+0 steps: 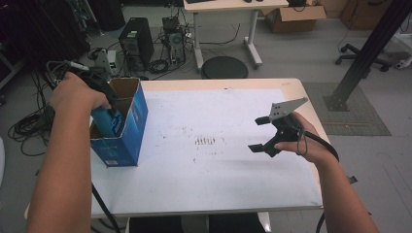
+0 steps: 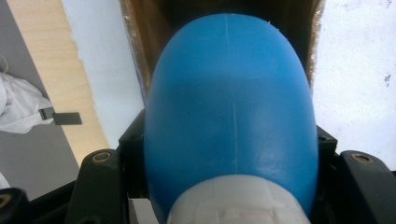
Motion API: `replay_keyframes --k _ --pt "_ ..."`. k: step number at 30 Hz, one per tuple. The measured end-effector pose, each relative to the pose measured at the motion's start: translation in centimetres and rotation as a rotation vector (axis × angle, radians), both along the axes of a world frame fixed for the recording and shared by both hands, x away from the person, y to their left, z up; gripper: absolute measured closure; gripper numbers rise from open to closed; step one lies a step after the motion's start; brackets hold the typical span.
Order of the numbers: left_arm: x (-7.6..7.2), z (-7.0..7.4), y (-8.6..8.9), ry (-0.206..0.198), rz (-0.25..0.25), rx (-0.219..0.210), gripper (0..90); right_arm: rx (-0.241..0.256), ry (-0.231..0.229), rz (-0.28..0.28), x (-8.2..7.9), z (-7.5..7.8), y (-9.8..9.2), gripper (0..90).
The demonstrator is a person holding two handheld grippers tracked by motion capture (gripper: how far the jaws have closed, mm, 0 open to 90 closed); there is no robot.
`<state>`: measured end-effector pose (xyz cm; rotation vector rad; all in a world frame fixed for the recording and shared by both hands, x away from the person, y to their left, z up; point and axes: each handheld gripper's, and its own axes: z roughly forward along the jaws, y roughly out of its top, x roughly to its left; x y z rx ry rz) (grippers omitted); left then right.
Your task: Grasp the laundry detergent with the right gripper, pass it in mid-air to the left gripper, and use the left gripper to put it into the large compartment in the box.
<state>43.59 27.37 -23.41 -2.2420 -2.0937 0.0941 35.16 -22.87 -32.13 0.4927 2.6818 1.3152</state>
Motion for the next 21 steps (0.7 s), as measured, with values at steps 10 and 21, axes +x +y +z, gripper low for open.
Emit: replay_keyframes --k 10,21 --pt "0.4 -2.8 -0.4 0.014 -0.017 0.015 38.4 0.004 0.007 -0.005 0.0 -0.4 -0.3 1.3" --pt "0.5 -4.4 -0.3 0.028 -0.013 0.013 38.4 0.006 0.010 -0.004 0.0 -0.7 -0.4 1.3"
